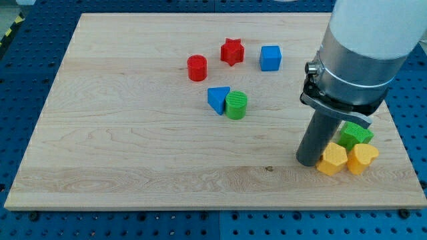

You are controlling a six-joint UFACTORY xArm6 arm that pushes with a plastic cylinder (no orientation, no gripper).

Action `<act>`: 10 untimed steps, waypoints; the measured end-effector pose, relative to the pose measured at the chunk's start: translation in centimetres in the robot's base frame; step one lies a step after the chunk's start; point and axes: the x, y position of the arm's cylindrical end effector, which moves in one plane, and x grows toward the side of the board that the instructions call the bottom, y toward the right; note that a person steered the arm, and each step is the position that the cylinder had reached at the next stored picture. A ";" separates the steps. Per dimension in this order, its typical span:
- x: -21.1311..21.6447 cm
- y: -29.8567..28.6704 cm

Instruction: Separate the green circle and the blue triangle

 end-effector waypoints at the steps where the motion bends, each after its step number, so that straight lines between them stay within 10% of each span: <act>1: 0.0 0.0; 10: -7.3 -12.6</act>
